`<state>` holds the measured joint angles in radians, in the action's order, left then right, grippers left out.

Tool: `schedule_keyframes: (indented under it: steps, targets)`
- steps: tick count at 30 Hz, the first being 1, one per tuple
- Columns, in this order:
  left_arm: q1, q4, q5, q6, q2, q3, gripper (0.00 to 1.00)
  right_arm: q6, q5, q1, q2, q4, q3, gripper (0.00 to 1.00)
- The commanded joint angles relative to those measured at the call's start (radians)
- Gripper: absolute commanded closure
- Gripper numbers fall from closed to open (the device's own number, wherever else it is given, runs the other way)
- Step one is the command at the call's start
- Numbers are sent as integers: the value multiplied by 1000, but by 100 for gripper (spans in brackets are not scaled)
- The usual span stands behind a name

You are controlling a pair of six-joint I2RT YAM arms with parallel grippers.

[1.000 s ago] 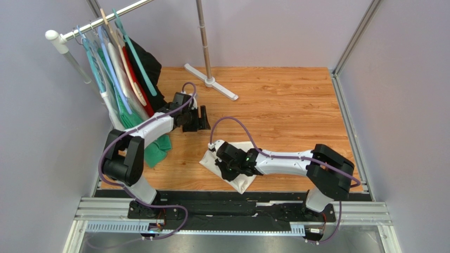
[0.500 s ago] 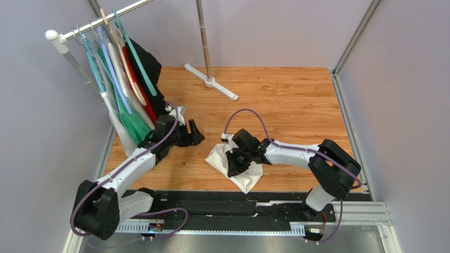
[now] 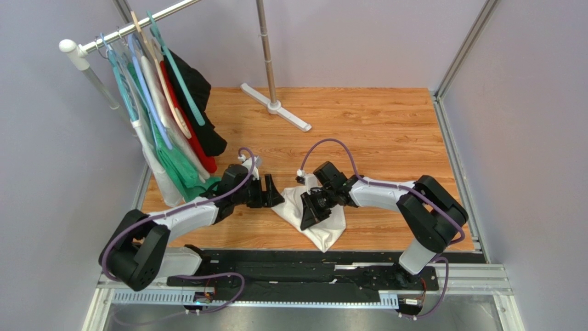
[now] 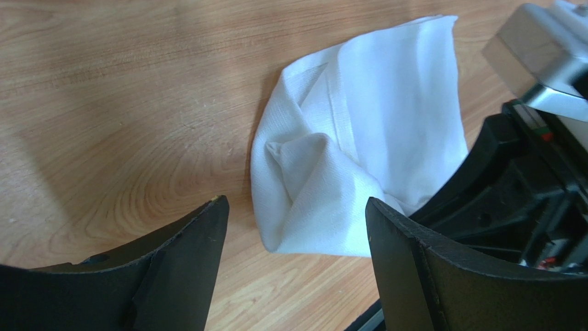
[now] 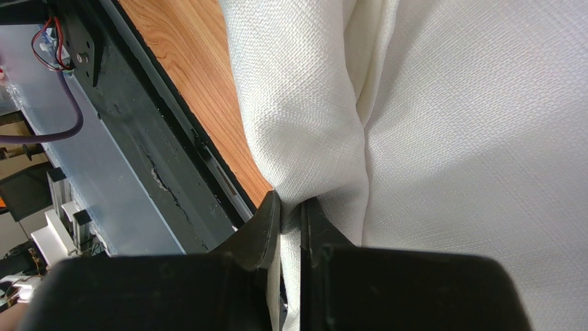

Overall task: Fold the napkin, place the utensils inside, and roll it up
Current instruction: Roll the napkin with the utensil

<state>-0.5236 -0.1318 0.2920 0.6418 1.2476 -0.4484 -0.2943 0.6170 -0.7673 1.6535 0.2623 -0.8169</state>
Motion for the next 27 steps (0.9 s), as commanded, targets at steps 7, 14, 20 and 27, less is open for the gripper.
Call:
schedule_keyframes:
  steps: [7,14,20,27]
  targets:
    - [-4,-191,111,8,188,-30,18,60,81,40,25,-8,16,100]
    - [-4,-224,202,30,274,-39,19,96,98,63,78,6,2,100]
    - [-15,-215,246,25,322,-38,39,104,92,71,92,9,-10,100]
    - [-46,-235,277,35,335,-50,92,107,82,72,103,5,-19,100]
